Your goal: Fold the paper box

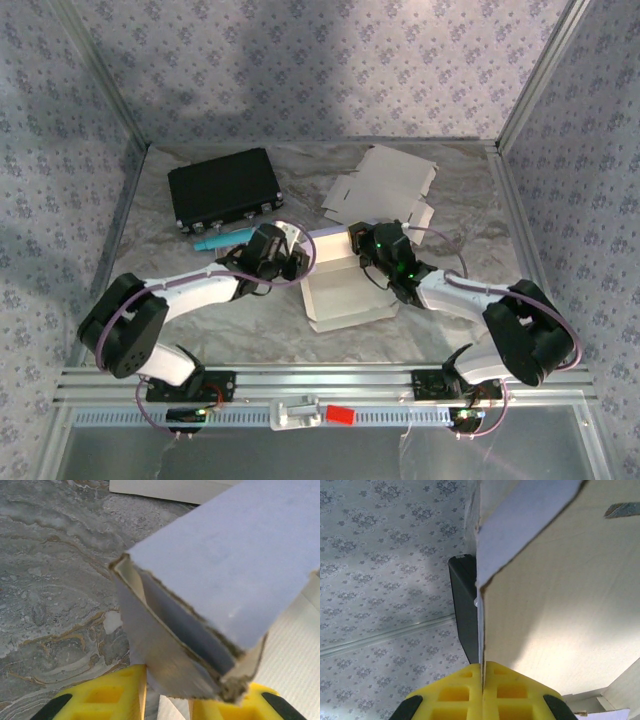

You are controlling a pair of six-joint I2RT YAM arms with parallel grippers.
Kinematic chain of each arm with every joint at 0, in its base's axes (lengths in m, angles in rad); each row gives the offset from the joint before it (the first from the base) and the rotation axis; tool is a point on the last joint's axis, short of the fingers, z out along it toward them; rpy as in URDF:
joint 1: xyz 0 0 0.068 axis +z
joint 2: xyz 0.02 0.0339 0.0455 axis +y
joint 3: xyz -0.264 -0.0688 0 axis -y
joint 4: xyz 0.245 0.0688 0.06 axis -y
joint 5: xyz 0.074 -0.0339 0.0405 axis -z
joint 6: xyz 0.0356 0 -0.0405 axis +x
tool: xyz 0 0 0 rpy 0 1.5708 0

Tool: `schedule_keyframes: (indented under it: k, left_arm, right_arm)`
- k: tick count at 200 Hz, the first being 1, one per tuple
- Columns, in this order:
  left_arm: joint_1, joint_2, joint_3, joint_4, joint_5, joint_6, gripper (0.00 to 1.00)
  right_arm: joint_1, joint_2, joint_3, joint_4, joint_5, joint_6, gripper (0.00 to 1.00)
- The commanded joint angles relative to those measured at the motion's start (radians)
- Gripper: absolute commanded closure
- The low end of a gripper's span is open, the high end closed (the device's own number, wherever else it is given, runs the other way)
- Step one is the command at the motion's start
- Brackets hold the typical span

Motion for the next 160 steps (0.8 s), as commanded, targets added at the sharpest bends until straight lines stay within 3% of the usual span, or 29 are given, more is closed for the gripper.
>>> schedule_keyframes:
  k: [1,160]
  left_arm:
    - [-0.014,0.022,0.036,-0.012,-0.077,-0.031,0.73]
    - [-0.023,0.106,0.090,-0.023,-0.140,-0.063,0.76]
  right_arm:
    - [0.016,0.011,-0.020,0.016,0.004,0.014,1.00]
    - [0.019,0.098,-0.066,0.148,-0.015,-0.138,1.00]
